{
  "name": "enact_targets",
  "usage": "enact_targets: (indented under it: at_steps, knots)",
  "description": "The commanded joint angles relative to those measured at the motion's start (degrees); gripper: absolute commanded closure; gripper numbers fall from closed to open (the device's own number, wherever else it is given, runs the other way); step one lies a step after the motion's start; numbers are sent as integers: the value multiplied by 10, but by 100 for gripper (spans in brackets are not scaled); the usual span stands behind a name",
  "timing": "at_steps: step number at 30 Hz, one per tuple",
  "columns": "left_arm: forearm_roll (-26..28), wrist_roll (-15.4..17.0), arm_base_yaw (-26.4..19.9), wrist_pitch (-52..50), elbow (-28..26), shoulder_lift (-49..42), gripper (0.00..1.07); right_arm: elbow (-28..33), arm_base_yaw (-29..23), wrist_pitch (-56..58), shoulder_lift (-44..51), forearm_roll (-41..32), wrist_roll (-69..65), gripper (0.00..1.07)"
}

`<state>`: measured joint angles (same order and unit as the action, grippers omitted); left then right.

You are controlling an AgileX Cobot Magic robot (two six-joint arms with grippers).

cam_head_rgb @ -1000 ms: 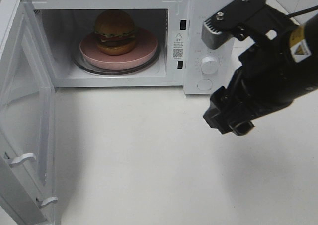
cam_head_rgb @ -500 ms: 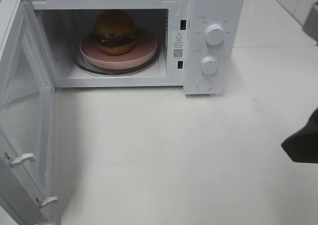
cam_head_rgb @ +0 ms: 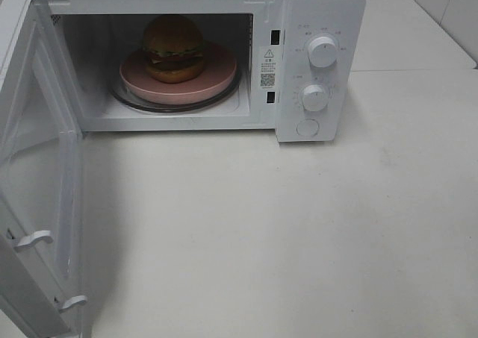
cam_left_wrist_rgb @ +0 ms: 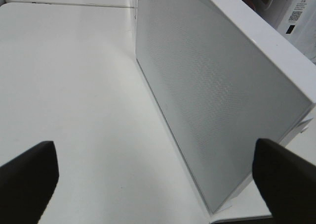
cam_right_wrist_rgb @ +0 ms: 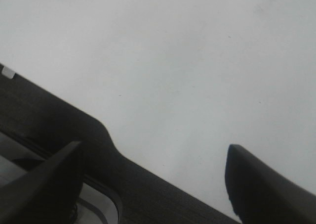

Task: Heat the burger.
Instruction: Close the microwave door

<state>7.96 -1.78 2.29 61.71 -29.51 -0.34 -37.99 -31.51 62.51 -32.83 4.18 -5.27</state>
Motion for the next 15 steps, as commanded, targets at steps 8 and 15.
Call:
enact_targets:
  at_steps: [8, 15]
  knots:
    - [2, 0, 1, -6, -1, -10, 7, 66, 156, 3, 160, 10, 13, 31]
    - [2, 0, 1, -6, -1, -10, 7, 70, 219, -19, 266, 10, 15, 31]
